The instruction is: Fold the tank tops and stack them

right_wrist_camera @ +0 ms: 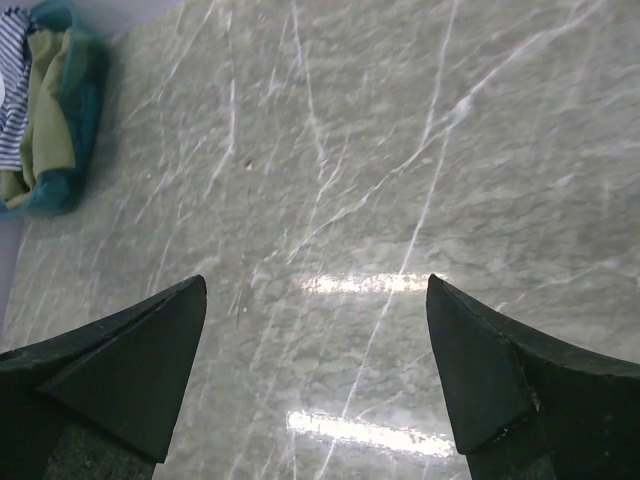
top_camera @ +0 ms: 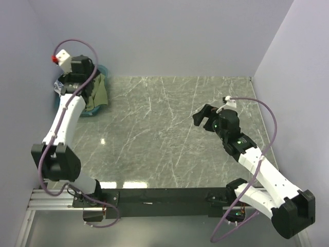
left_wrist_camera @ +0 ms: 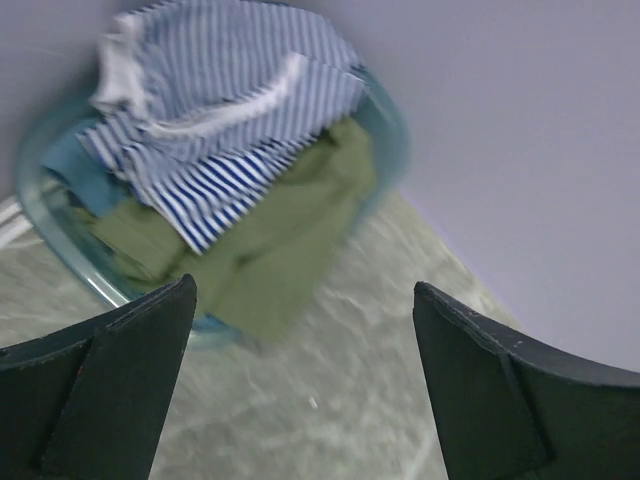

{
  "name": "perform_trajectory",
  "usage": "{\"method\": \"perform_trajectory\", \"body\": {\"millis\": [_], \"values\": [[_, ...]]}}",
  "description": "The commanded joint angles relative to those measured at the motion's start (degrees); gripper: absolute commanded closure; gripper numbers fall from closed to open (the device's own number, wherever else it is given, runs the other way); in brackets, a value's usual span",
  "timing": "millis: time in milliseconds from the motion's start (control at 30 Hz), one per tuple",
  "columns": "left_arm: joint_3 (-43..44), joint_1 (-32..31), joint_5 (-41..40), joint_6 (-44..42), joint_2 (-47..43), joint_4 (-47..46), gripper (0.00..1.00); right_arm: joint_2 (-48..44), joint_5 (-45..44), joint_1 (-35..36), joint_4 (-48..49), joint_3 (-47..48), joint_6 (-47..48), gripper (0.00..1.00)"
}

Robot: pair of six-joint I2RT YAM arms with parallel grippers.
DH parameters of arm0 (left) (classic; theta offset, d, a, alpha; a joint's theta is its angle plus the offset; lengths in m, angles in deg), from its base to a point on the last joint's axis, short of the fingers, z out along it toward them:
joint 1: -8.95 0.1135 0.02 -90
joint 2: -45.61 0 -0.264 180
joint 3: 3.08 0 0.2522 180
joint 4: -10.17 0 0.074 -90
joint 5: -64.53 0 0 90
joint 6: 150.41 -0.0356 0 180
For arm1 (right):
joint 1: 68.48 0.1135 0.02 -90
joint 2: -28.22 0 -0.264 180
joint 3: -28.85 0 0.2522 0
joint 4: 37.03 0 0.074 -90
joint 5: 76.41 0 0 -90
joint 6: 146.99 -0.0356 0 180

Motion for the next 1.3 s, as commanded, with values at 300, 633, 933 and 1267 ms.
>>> {"method": "perform_trajectory", "body": {"millis": [300, 633, 933, 1267], "values": [[13.6, 14.6, 0.4, 0.3, 25.4, -1.3, 0.1, 6.9, 8.8, -0.3, 6.8, -0.1, 0.0, 0.06], [20.8, 18.2, 4.1, -3.8, 38.2, -3.9, 0.18, 10.7, 11.4, -0.2, 10.6, -2.5, -0.2, 0.08], [22.3, 18.5, 7.0, -4.8, 38.1, -5.3, 0.77, 13.4, 11.8, -0.3, 11.4, -2.4, 0.0, 0.12], [19.9, 18.0, 14.8, -3.6, 27.6, -7.1, 1.0, 11.5, 11.3, -0.3, 12.1, -3.2, -0.1, 0.13]]}}
